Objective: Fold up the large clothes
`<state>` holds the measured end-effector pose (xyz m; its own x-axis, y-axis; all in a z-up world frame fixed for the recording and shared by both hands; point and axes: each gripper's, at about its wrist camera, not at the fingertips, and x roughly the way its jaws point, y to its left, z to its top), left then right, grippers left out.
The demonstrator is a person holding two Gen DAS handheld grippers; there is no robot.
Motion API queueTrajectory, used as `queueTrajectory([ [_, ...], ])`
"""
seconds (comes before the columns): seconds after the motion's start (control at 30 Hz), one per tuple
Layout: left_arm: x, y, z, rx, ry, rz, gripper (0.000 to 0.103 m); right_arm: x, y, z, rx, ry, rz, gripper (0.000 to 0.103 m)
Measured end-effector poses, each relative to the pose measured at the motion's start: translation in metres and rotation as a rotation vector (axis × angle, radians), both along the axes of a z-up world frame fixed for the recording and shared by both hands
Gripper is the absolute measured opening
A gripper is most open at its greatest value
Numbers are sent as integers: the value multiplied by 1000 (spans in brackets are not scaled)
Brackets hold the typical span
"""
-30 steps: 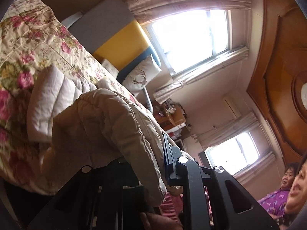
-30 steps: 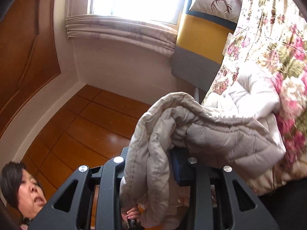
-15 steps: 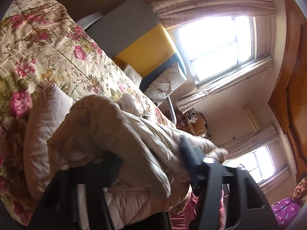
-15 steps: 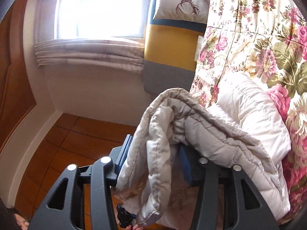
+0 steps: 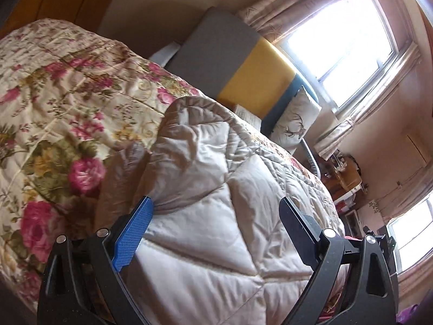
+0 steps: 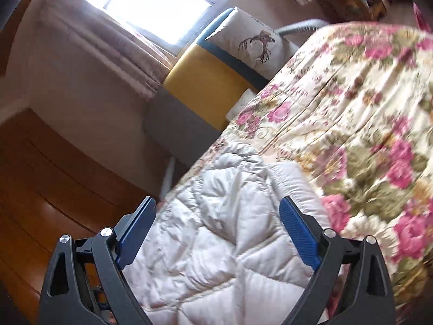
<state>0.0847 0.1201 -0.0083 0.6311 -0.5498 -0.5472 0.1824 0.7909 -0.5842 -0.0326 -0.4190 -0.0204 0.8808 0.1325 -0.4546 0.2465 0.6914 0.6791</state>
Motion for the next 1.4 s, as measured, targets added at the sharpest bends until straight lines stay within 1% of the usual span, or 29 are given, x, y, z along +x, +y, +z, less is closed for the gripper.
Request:
queueTrajectory([
  [0.03, -4, 3, -2, 21, -3, 8, 93, 0, 5, 1, -64, 43, 18, 92],
  [0.1, -8, 7, -4, 79, -1, 38, 93, 0, 20, -1, -182, 124, 58, 86],
  [0.13, -10, 9, -7, 105, 9, 47, 93, 1, 27, -3, -217, 150, 81, 85],
  [0.2, -11, 13, -15, 88, 25, 33, 93, 1, 36, -11, -234, 177, 120, 79],
  [0.23, -13, 12, -19, 68, 29, 20, 93, 0, 40, -15, -243, 188, 130, 78],
  [0.3, -18, 7, -21, 61, 23, -4, 91, 5, 44, -22, -269, 219, 132, 76],
  [0.33, -21, 3, -20, 69, 7, -26, 89, 7, 46, -27, -271, 232, 132, 76],
  [0.37, -23, -3, -19, 89, -6, -47, 84, 9, 47, -30, -268, 244, 132, 76],
  [0.43, -26, -15, -19, 165, -28, -78, 81, 17, 45, -35, -269, 265, 131, 75],
  [0.47, -27, -20, -19, 197, -37, -93, 74, 19, 44, -36, -270, 268, 129, 73],
  [0.5, -26, -23, -20, 223, -37, -101, 66, 19, 45, -38, -276, 271, 131, 63],
  [0.53, -25, -25, -22, 245, -31, -107, 60, 18, 48, -35, -278, 274, 143, 56],
  [0.57, -25, -26, -22, 250, -29, -115, 41, 18, 49, -34, -272, 271, 162, 40],
  [0.6, -25, -27, -21, 248, -34, -126, 32, 16, 50, -31, -268, 262, 174, 30],
  [0.67, -30, -25, -10, 231, -67, -141, 24, 8, 53, -19, -285, 220, 178, 22],
  [0.7, -33, -23, -4, 208, -81, -149, 21, 2, 56, -11, -288, 194, 175, 20],
  [0.77, -43, -15, 10, 135, -104, -153, 17, -12, 58, 4, -290, 142, 168, 19],
  [0.8, -47, -13, 14, 117, -109, -155, 17, -20, 61, 11, -291, 121, 166, 18],
  [0.87, -59, -10, 22, 118, -121, -167, 17, -34, 64, 19, -289, 91, 165, 18],
  [0.97, -71, -5, 20, 126, -121, -188, 17, -51, 68, 18, -271, 89, 167, 18],
  [1.03, -78, 0, 12, 126, -106, -191, 17, -60, 67, 10, -256, 107, 163, 18],
  [1.1, -83, 5, 0, 129, -89, -180, 17, -69, 62, -6, -225, 135, 148, 18],
  [1.17, -84, 8, -19, 135, -55, -177, 17, -72, 55, -27, -175, 158, 133, 18],
  [1.23, -81, 6, -36, 143, -49, -179, 20, -70, 53, -42, -160, 154, 120, 20],
  [1.3, -77, 3, -46, 148, -41, -166, 32, -66, 55, -49, -171, 155, 106, 27],
  [1.33, -76, 3, -49, 133, -31, -154, 35, -64, 56, -48, -190, 155, 98, 30],
  [1.37, -75, 4, -49, 123, -23, -141, 40, -64, 58, -44, -218, 160, 84, 39],
  [1.4, -76, 4, -48, 118, -10, -130, 45, -65, 61, -39, -247, 160, 77, 46],
])
